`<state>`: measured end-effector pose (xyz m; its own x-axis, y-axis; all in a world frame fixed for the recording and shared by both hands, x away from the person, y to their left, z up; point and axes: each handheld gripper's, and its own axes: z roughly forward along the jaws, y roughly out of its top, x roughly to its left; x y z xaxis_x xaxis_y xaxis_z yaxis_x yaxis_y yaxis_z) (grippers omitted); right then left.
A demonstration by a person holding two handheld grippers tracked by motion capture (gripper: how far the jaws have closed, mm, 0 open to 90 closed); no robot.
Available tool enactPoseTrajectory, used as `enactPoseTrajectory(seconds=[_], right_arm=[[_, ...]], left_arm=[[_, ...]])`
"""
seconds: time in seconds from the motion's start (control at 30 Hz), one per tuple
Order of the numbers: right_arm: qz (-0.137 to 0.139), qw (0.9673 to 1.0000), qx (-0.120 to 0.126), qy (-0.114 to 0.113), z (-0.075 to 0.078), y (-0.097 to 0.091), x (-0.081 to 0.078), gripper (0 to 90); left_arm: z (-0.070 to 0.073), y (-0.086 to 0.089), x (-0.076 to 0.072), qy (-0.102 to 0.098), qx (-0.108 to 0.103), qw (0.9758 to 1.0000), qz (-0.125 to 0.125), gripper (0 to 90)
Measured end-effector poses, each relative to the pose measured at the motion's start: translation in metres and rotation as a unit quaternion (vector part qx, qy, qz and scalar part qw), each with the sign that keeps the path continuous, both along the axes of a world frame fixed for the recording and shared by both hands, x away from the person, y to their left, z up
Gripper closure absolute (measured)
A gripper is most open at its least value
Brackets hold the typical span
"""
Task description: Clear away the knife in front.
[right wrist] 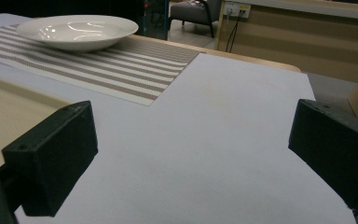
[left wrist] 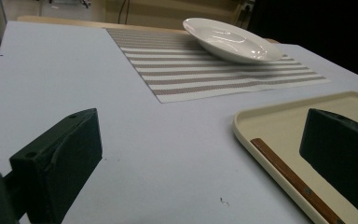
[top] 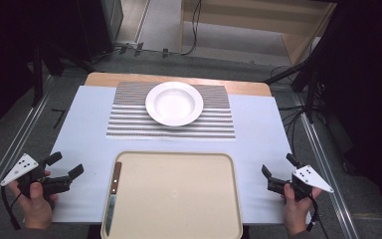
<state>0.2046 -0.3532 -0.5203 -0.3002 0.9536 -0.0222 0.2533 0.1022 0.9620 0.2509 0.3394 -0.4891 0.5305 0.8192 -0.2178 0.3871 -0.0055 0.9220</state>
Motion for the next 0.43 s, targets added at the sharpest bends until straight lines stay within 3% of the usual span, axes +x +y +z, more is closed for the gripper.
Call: enactPoseTrajectory(seconds=[0.43], right_arm=[[-0.005,1.0000,0.002,0.005,0.0000,0.0003,0.0002,0.0]], left_arm=[[-0.0010,-0.0012,0.0012,0.007,0.001,1.0000,-0.002,0.0]])
